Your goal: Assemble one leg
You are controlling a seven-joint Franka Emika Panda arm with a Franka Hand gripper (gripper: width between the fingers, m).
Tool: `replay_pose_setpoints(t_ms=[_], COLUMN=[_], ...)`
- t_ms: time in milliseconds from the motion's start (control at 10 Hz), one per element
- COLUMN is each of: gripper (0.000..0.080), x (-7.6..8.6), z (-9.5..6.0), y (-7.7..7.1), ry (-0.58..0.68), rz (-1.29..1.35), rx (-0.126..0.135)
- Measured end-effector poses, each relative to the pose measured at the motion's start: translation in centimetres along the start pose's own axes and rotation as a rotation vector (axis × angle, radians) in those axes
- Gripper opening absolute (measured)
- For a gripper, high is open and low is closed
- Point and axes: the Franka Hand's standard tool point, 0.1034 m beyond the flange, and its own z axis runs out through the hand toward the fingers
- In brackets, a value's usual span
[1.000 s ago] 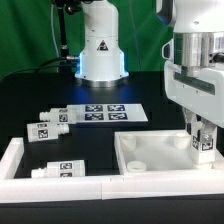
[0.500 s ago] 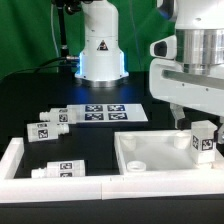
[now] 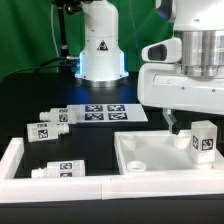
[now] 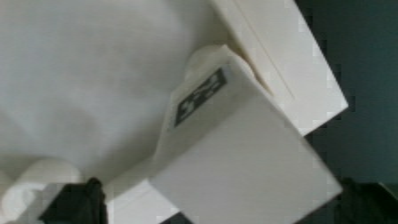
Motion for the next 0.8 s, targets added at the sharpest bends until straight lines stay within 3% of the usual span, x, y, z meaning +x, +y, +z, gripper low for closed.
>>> replay_pose_setpoints(t_ms=[200, 300, 400, 800], gripper=[0.0649, 0.0649, 0.0649, 0.0649], x=[0.3, -0.2, -0.6, -0.2], z=[0.0, 0.3, 0.5, 0.5], y=[-0.3, -0.9, -1.4, -0.9], ry=[0.006, 0.002, 0.009, 0.015], rz=[-0.125, -0.143, -0.222, -0.368], rx=[0.028, 0.030, 0.025, 0.012])
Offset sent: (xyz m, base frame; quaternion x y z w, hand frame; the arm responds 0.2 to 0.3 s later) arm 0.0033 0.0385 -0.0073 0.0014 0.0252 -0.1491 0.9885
